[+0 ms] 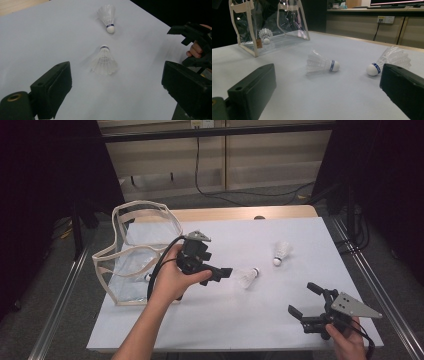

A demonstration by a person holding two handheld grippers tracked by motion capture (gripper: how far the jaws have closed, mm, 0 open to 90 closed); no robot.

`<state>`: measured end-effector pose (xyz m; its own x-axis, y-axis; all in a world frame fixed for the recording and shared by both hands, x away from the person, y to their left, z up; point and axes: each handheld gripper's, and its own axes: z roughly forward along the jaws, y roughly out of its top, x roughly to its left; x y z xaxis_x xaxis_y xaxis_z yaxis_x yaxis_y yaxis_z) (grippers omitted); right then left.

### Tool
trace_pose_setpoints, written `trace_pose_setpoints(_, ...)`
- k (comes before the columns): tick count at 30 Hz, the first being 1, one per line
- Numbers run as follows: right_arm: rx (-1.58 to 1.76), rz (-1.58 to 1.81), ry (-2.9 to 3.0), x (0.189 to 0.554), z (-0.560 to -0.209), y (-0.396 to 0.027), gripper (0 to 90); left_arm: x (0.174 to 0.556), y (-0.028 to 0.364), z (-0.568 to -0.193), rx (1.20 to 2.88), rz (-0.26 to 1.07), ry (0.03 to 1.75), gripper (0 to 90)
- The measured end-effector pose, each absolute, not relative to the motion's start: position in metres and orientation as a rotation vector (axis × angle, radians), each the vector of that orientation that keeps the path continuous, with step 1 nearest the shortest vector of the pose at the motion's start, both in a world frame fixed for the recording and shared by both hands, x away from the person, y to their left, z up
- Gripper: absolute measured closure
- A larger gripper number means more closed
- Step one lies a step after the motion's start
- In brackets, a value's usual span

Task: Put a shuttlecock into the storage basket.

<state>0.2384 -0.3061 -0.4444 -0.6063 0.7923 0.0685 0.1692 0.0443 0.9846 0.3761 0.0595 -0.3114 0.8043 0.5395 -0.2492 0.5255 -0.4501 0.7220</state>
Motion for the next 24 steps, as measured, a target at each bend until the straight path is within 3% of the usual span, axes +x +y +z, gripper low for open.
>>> trace_pose_setpoints(24, 0.964, 1.600, 1.819, 0.239, -0.444, -0.306, 0.2, 0.374, 0.046, -0.339, 2.146, 0.017, 0.770, 10.4)
